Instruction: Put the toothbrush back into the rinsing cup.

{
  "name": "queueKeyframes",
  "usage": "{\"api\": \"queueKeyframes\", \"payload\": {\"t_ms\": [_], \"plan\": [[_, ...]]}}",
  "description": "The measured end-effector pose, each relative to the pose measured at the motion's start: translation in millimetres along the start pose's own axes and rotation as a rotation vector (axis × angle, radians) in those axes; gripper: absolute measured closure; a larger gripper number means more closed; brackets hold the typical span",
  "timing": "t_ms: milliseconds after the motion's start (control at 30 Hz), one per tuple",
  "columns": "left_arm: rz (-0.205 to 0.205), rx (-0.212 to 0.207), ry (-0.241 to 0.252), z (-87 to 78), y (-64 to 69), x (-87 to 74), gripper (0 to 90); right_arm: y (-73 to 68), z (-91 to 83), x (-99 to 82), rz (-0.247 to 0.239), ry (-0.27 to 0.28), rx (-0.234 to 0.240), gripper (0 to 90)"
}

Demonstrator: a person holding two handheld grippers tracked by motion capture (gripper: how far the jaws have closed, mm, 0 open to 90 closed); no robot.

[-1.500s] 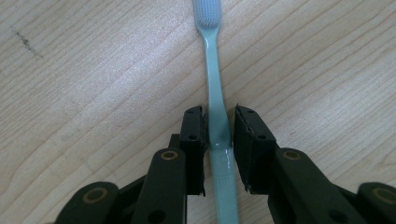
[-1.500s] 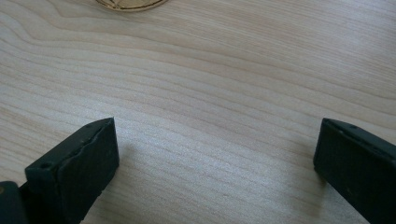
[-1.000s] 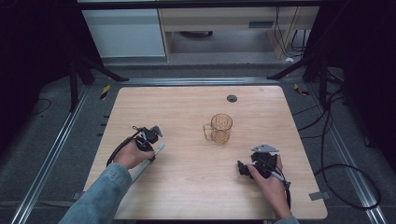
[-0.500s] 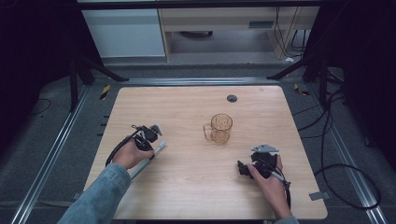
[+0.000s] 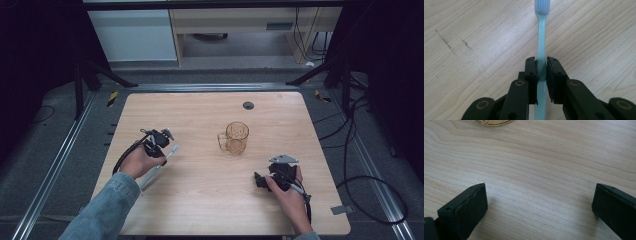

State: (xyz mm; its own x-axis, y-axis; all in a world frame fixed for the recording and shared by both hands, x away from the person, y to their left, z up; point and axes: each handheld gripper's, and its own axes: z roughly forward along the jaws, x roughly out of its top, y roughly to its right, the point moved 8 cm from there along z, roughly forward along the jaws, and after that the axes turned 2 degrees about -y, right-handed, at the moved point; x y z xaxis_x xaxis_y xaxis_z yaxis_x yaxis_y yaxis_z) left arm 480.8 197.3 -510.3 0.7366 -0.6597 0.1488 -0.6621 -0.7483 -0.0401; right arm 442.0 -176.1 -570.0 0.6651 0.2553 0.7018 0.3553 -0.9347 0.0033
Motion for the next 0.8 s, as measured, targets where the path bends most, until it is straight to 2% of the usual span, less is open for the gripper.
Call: {"api": "queueKeyframes", "payload": {"t_ms": [400, 633, 800], "plan": [[0.01, 0.001, 0.037, -10.4, 3.0, 9.7, 78.8, -0.6, -0.3, 0.0, 0.005, -0.002, 0.004, 0.4], [0.022, -0.02, 0.067, -17.2, 12.7, 21.6, 78.9, -0.5, -0.5, -0.4, -0.001, -0.002, 0.01, 0.4], [0.042, -0.018, 0.102, -24.7, 20.7, 34.2, 78.8, -0.5, -0.5, -0.4, -0.002, -0.001, 0.012, 0.4]]}}
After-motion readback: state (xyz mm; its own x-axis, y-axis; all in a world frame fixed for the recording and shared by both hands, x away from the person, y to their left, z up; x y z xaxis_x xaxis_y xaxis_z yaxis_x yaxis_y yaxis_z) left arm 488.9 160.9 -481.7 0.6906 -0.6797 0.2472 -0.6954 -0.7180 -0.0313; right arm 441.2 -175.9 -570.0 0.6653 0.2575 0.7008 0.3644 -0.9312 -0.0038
